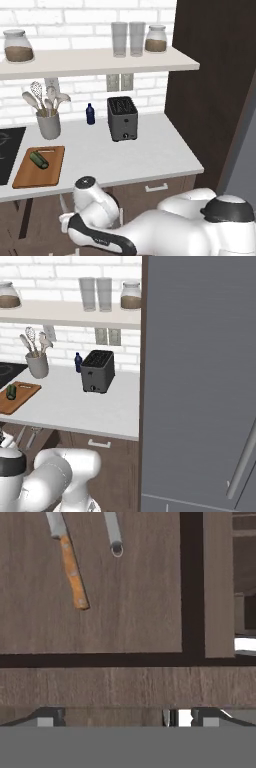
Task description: Place the appropriate cutting tool for cutting the cucumber skin on the cutting board.
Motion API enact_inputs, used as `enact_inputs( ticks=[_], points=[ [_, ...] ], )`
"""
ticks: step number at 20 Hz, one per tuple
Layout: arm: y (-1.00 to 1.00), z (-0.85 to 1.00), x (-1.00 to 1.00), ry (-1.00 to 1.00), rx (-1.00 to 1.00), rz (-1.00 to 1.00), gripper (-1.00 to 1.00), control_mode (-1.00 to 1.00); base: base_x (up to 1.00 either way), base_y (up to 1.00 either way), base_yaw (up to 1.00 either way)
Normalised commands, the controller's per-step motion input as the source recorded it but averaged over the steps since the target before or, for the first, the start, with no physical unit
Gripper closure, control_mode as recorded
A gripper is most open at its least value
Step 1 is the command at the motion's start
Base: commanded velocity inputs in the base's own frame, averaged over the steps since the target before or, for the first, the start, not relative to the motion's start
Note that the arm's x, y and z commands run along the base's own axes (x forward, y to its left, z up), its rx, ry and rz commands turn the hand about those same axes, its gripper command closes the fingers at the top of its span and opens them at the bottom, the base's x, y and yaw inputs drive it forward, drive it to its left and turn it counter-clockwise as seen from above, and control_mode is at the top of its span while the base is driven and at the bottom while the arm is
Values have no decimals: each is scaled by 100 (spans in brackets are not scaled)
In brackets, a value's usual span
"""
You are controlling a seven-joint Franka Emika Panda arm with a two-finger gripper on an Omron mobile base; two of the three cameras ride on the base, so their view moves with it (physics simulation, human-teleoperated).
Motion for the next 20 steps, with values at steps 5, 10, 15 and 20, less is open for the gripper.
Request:
enact_inputs(
  ticks=[5,10,15,20],
  points=[
    [0,-10,-93,0,-6,4,-100,-100,0,0,0],
    [0,10,-38,0,-3,2,-100,-100,0,0,0],
    [0,86,0,-1,0,3,-100,-100,0,0,0],
    [0,86,25,-2,0,2,-100,-100,0,0,0]
  ],
)
